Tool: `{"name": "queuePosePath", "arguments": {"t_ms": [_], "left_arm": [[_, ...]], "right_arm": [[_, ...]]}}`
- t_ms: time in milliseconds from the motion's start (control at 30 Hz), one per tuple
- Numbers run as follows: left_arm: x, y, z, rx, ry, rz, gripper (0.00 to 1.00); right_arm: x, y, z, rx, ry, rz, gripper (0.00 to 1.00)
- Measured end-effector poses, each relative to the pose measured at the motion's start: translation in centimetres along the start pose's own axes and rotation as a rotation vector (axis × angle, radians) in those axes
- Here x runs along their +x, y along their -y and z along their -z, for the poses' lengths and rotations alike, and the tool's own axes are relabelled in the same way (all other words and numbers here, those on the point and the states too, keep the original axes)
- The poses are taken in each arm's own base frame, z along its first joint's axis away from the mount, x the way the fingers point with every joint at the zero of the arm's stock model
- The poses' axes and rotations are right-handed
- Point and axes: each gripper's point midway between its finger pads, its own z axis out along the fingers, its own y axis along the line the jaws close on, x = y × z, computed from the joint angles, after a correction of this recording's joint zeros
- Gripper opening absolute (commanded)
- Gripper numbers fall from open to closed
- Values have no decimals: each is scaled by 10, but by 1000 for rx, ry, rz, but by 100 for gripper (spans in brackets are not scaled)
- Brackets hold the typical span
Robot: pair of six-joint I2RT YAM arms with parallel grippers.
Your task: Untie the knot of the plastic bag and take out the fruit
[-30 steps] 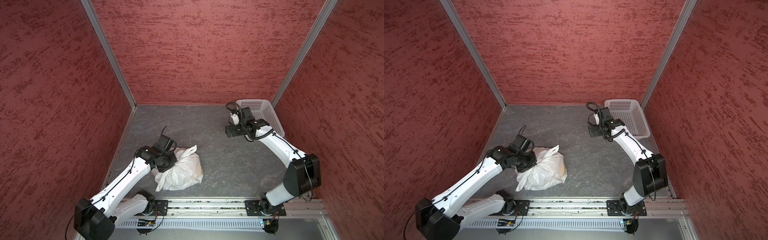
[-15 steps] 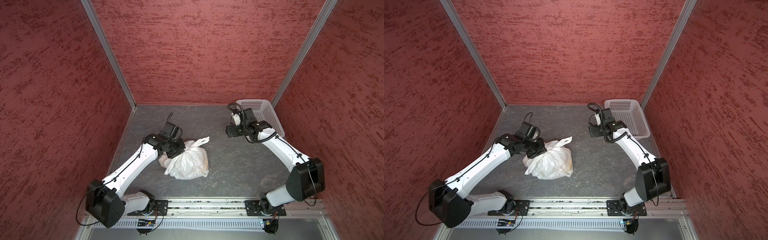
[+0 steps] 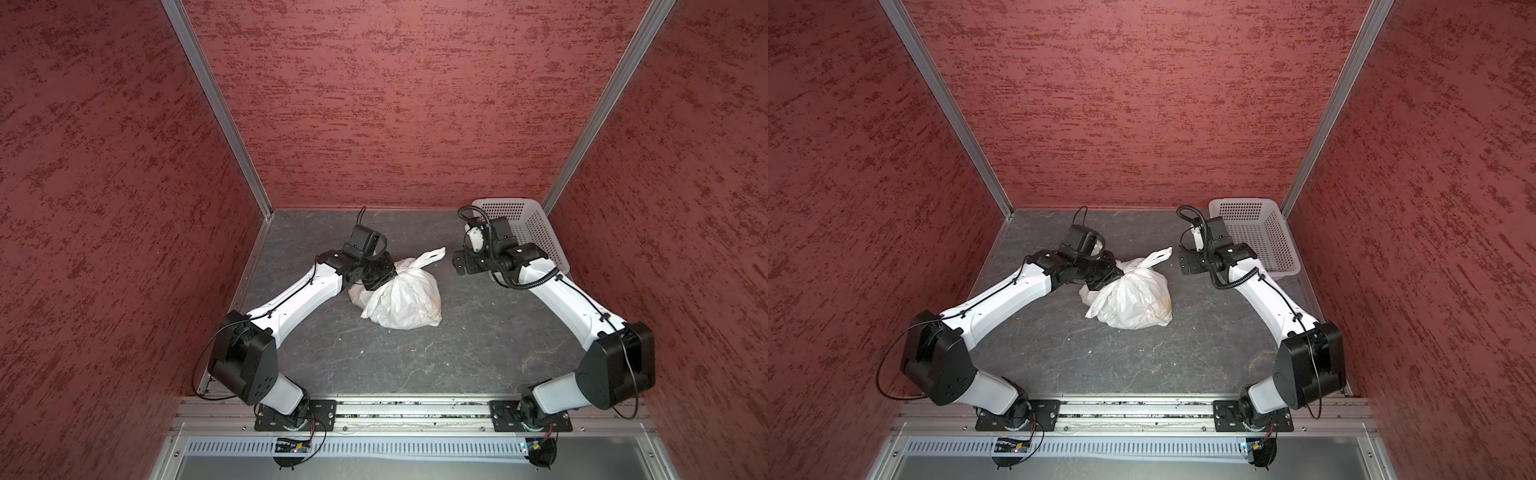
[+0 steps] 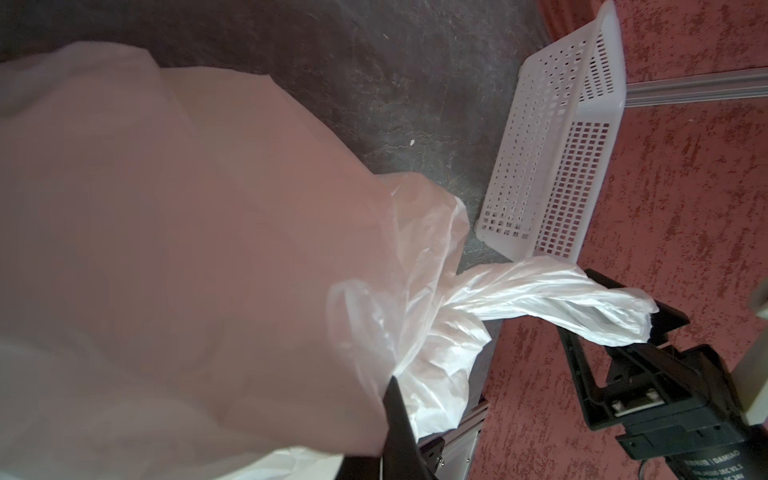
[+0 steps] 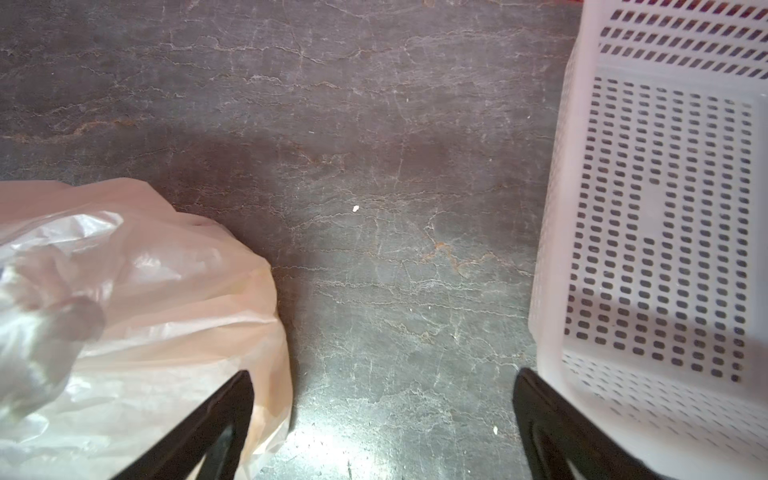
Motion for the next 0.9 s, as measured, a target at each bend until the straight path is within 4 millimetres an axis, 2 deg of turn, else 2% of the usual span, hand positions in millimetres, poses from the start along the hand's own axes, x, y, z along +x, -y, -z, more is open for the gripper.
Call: {"name": "queuePosePath", "arguments": {"t_ms": [200, 433, 467, 533, 567, 600, 633, 767, 833, 900], "left_arm": [[-11, 27, -16, 56, 48, 8, 0], [-18, 38, -18, 86, 105, 11, 0], [-17, 38, -19, 87, 106, 12, 4], [-15, 37, -20, 83, 99, 4, 27], [-13, 35, -21, 78, 95, 0, 43], [-11, 32, -21, 66, 88, -4, 54], [-10, 29, -19, 54, 84, -7, 59], [-3, 13, 2, -16, 76, -37, 74], [-4, 7, 22, -46, 96, -58, 76], [-11, 3, 47, -64, 131, -95, 73]], "right_arm": [[1, 0, -1, 0, -2, -2, 98], [-4, -3, 8, -19, 29, -6, 99], [-6, -4, 9, -24, 35, -7, 98], [-7, -6, 12, -36, 43, -10, 98], [-7, -8, 13, -44, 47, -12, 98], [-7, -9, 13, -52, 48, -14, 98], [-6, -10, 14, -59, 47, -16, 98], [-4, -20, 18, -103, 50, -32, 98], [-3, -32, 25, -140, 57, -30, 99], [-2, -49, 33, -185, 67, -21, 99]]}}
